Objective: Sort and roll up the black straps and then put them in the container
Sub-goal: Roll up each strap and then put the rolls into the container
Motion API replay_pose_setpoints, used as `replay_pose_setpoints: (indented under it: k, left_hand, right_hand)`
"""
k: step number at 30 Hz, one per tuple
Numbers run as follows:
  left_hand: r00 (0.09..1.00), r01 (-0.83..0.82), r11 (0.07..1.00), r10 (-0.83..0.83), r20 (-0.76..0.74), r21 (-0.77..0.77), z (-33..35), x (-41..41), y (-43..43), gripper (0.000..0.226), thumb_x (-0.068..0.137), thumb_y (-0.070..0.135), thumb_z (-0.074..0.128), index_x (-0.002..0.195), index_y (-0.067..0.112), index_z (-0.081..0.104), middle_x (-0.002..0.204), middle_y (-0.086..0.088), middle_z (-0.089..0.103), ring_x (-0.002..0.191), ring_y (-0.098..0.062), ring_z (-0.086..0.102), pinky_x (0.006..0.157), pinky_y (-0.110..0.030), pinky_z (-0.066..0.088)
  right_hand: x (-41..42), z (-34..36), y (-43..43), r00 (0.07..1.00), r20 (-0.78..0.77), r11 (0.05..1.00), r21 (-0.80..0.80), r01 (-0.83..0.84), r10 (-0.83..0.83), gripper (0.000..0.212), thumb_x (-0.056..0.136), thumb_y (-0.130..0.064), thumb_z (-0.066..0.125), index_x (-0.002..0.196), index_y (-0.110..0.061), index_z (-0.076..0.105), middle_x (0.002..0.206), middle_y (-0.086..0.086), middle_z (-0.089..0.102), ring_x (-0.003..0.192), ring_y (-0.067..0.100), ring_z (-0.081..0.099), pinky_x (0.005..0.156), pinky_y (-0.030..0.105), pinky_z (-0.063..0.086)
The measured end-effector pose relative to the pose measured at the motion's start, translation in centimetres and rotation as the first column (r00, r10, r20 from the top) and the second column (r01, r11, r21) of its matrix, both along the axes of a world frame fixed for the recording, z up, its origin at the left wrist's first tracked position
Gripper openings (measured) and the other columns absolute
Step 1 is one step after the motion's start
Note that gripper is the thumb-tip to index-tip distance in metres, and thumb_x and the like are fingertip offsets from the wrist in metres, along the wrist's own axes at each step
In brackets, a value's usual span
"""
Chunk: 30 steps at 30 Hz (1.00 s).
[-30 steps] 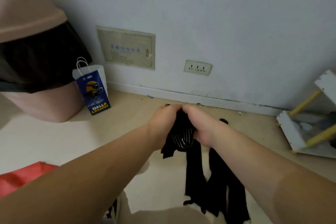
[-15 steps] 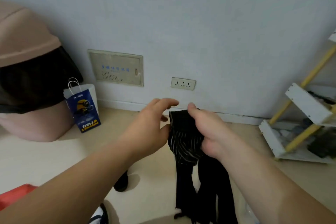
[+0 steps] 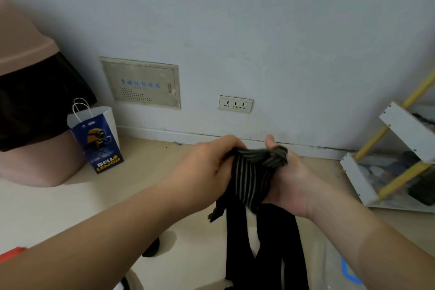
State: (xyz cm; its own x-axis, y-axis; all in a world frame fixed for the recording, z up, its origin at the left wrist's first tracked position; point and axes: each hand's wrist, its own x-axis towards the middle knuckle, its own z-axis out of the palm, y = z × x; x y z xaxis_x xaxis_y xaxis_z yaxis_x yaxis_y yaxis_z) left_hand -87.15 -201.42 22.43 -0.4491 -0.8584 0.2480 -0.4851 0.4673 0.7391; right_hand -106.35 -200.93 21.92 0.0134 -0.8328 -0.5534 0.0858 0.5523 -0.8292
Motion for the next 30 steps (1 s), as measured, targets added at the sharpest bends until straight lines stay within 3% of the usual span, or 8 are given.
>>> replay_pose_setpoints:
  k: [3, 6, 10, 14, 17, 20, 24, 30]
  left_hand:
    - [0.976, -0.077, 0.981, 0.111, -0.185, 0.181, 0.0, 0.0, -1.0, 0.024, 0.105, 0.004, 0.051, 0.098, 0.021, 0.066, 0.068, 0.011, 0.066, 0.058, -0.002, 0.054, 0.058, -0.020, 0.045]
    - [0.934, -0.095, 0.943, 0.195, -0.299, 0.318, -0.1, -0.2, -1.4, 0.021, 0.106, 0.001, 0.052, 0.101, 0.011, 0.069, 0.079, 0.003, 0.077, 0.069, -0.007, 0.067, 0.065, -0.028, 0.056]
    - [0.907, -0.113, 0.908, 0.260, -0.332, 0.403, -0.3, -0.5, -1.3, 0.021, 0.107, 0.004, 0.054, 0.105, 0.014, 0.073, 0.089, -0.003, 0.081, 0.078, -0.012, 0.074, 0.067, -0.027, 0.058]
    - [0.881, -0.098, 0.878, 0.296, -0.370, 0.469, 0.0, -0.4, -1.1, 0.023, 0.105, 0.006, 0.056, 0.109, 0.022, 0.072, 0.090, -0.006, 0.081, 0.079, -0.021, 0.077, 0.074, -0.040, 0.062]
    - [0.871, -0.064, 0.859, 0.297, -0.392, 0.509, 0.6, -0.2, -0.8, 0.028, 0.105, 0.006, 0.056, 0.111, 0.027, 0.073, 0.088, -0.006, 0.081, 0.073, -0.017, 0.076, 0.064, -0.031, 0.059]
    - [0.864, -0.032, 0.849, 0.289, -0.413, 0.527, 1.3, -0.2, -0.4, 0.034, 0.105, 0.005, 0.050, 0.114, 0.028, 0.073, 0.089, -0.004, 0.081, 0.071, -0.013, 0.074, 0.060, -0.022, 0.054]
    - [0.840, -0.003, 0.846, 0.292, -0.458, 0.534, 2.0, 0.0, 0.1, 0.050, 0.102, -0.004, 0.042, 0.120, 0.032, 0.073, 0.079, -0.002, 0.078, 0.063, -0.012, 0.067, 0.058, -0.023, 0.053]
    - [0.783, 0.058, 0.825, 0.313, -0.538, 0.563, 2.0, -0.1, 0.3, 0.047, 0.101, -0.008, 0.046, 0.098, 0.019, 0.084, 0.100, -0.008, 0.082, 0.085, -0.021, 0.075, 0.082, -0.038, 0.061]
  right_hand:
    - [-0.1, -0.6, -0.5, 0.997, -0.082, 0.996, -0.092, 0.001, -0.009, 0.060, 0.111, -0.057, 0.033, 0.102, -0.013, 0.073, 0.083, 0.010, 0.075, 0.067, 0.025, 0.070, 0.063, 0.037, 0.054]
    - [-0.1, -1.2, -1.0, 0.982, -0.185, 0.974, -0.228, -0.009, -0.034, 0.033, 0.104, -0.011, 0.044, 0.098, -0.014, 0.076, 0.087, 0.006, 0.077, 0.074, 0.019, 0.072, 0.072, 0.039, 0.054]
    - [0.4, -0.3, -0.8, 0.997, -0.063, 0.941, -0.337, 0.015, -0.038, 0.051, 0.091, 0.015, 0.039, 0.102, -0.010, 0.081, 0.094, 0.009, 0.081, 0.078, 0.017, 0.074, 0.063, 0.026, 0.057]
    - [0.9, 0.4, -0.4, 1.000, -0.009, 0.913, -0.409, 0.011, -0.016, 0.039, 0.094, 0.011, 0.050, 0.106, -0.010, 0.081, 0.097, 0.015, 0.081, 0.082, 0.022, 0.076, 0.065, 0.030, 0.059]
    - [1.2, 0.7, 0.0, 1.000, -0.020, 0.911, -0.412, 0.013, -0.023, 0.024, 0.098, 0.000, 0.063, 0.109, -0.014, 0.079, 0.095, 0.016, 0.081, 0.079, 0.025, 0.076, 0.068, 0.035, 0.059]
    - [1.5, 0.8, 0.3, 0.999, 0.007, 0.920, -0.390, 0.039, -0.040, 0.025, 0.099, -0.002, 0.064, 0.101, -0.020, 0.081, 0.089, 0.015, 0.080, 0.071, 0.023, 0.072, 0.064, 0.033, 0.056]
    - [1.6, 0.9, 0.5, 0.987, 0.148, 0.936, -0.337, 0.105, -0.057, 0.030, 0.097, -0.001, 0.065, 0.097, -0.025, 0.083, 0.094, 0.020, 0.075, 0.078, 0.031, 0.069, 0.077, 0.042, 0.051]
    - [1.2, 1.2, 0.6, 0.959, 0.277, 0.938, -0.315, 0.143, -0.053, 0.034, 0.082, 0.002, 0.066, 0.101, -0.022, 0.081, 0.096, 0.016, 0.077, 0.086, 0.033, 0.071, 0.079, 0.042, 0.052]
